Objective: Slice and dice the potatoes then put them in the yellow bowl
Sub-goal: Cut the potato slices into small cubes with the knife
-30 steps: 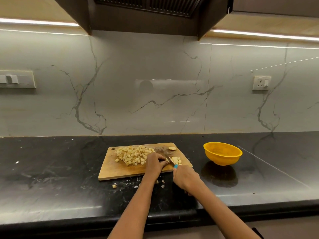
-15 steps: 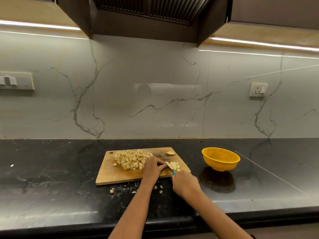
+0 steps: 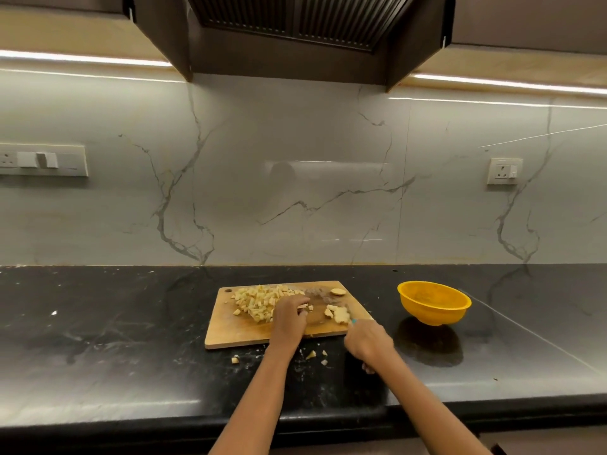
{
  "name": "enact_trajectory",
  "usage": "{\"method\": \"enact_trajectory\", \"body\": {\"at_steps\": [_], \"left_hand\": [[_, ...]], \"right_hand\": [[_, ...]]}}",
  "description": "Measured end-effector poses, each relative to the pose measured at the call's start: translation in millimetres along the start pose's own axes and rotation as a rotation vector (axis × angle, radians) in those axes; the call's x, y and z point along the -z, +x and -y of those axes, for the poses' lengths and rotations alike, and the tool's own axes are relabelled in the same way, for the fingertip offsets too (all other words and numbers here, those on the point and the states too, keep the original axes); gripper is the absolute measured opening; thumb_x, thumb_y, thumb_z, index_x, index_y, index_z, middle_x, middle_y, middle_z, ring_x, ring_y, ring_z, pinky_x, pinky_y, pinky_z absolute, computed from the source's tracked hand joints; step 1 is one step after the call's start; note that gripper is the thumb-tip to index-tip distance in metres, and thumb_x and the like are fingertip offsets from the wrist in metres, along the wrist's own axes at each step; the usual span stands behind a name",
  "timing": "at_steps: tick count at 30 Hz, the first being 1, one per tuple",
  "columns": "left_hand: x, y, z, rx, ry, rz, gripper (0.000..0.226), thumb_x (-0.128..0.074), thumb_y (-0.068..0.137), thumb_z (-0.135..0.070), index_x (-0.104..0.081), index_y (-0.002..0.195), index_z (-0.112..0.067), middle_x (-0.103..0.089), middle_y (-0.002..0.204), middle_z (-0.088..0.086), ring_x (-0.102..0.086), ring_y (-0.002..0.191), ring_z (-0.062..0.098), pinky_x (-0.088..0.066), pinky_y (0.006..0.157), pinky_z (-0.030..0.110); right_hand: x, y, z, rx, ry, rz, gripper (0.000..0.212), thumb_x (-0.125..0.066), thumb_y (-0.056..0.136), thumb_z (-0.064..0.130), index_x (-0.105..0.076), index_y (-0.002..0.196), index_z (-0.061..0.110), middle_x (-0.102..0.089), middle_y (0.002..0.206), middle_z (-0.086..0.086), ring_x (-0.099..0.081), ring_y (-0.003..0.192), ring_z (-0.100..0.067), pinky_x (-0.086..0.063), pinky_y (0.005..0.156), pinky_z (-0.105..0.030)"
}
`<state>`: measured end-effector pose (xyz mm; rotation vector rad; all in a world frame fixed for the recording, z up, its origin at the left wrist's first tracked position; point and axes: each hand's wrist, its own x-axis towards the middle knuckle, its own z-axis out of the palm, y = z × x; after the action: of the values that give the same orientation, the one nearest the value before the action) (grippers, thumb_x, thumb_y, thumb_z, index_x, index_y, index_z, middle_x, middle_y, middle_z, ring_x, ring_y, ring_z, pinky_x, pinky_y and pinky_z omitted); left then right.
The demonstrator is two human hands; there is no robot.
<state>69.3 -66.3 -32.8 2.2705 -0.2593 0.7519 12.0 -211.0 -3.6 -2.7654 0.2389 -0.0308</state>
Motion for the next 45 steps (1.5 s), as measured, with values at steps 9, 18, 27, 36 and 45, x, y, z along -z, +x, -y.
{"method": "enact_trajectory", "body": {"at_steps": [9, 18, 27, 36, 45], "left_hand": [[22, -3, 18, -0.02, 0.031, -0.049, 0.031, -0.067, 0.082, -0.007, -0.066, 0.113, -0.01, -0.067, 0.114, 0.005, -0.057, 0.111, 0.016, -0.035, 0.095, 0.018], [16, -2, 16, -0.034, 0.011, -0.013, 0.031, -0.07, 0.081, -0.016, -0.067, 0.112, -0.01, -0.067, 0.114, 0.005, -0.057, 0.111, 0.016, -0.034, 0.095, 0.018], [14, -6, 11, -0.055, -0.01, 0.037, 0.032, -0.073, 0.078, -0.02, -0.068, 0.108, -0.009, -0.068, 0.111, 0.005, -0.059, 0.108, 0.015, -0.04, 0.098, 0.025], [5, 0, 6, -0.088, 0.03, 0.076, 0.039, -0.078, 0.072, -0.028, -0.07, 0.106, -0.011, -0.069, 0.108, 0.003, -0.058, 0.106, 0.016, -0.039, 0.095, 0.024], [-1, 2, 9, -0.103, 0.092, 0.113, 0.047, -0.077, 0.072, -0.037, -0.067, 0.111, -0.013, -0.065, 0.113, 0.001, -0.053, 0.111, 0.015, -0.033, 0.089, 0.018]], "right_hand": [[6, 1, 12, 0.066, 0.071, -0.105, 0.03, -0.034, 0.099, 0.016, -0.062, 0.102, 0.006, -0.065, 0.104, -0.011, -0.064, 0.098, -0.027, -0.052, 0.08, -0.034], [7, -18, -22, -0.122, -0.018, -0.211, 0.033, -0.042, 0.099, 0.022, -0.059, 0.121, 0.004, -0.063, 0.116, -0.008, -0.063, 0.104, -0.023, -0.049, 0.078, -0.029], [2, -12, 5, -0.004, 0.044, -0.177, 0.034, -0.037, 0.101, 0.024, -0.059, 0.118, 0.005, -0.063, 0.117, -0.011, -0.061, 0.107, -0.026, -0.048, 0.083, -0.033], [-1, -13, -11, -0.068, -0.148, -0.156, 0.029, -0.046, 0.096, 0.017, -0.061, 0.119, 0.006, -0.064, 0.117, -0.008, -0.062, 0.107, -0.023, -0.05, 0.081, -0.028], [0, 9, 4, 0.027, -0.095, -0.17, 0.033, -0.039, 0.097, 0.013, -0.059, 0.122, 0.006, -0.061, 0.122, -0.012, -0.059, 0.112, -0.027, -0.047, 0.088, -0.033]]}}
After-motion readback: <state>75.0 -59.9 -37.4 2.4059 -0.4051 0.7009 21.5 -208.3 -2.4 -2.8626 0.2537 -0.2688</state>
